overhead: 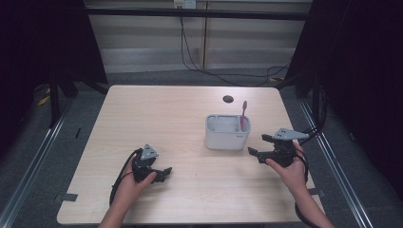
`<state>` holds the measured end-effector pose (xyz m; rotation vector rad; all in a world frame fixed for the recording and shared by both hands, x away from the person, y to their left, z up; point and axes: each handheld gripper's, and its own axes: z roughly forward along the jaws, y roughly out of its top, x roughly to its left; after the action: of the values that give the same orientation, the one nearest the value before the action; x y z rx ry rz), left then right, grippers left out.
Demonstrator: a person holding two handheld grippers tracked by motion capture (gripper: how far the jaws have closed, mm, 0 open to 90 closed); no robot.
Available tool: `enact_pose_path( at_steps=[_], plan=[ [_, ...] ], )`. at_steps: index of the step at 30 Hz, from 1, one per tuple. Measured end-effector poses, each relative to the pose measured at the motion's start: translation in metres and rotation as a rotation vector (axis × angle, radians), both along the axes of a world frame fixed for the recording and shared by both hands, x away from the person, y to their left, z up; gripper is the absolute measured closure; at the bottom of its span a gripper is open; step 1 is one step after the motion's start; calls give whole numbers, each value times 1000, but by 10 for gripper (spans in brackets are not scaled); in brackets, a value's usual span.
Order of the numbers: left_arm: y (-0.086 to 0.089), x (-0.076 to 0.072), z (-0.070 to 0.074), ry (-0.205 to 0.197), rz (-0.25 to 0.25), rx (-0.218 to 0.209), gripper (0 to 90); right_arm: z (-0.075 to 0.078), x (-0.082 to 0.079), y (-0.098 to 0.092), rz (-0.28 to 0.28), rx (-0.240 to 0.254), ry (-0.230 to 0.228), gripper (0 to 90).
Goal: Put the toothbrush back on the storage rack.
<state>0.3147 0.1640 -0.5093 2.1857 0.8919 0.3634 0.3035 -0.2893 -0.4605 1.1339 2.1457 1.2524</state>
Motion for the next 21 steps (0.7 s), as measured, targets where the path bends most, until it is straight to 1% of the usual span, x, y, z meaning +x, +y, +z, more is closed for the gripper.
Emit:
enact_pose_path(
  at_steps=[2,4,12,17,21],
  plan=[
    [0,0,0,0,0,0,150,-2,0,0,3,-9,-1,173],
    [0,0,0,0,1,0,150,-3,0,0,2,-7,3,173],
    [0,0,0,1,2,-1,150,-10,-1,-1,7,-22,13,173],
    [0,0,0,0,1,0,150,-13,-1,-1,19,-29,12,173],
    [0,0,0,1,2,0,150,-17,-3,1,32,-47,18,173]
  ],
)
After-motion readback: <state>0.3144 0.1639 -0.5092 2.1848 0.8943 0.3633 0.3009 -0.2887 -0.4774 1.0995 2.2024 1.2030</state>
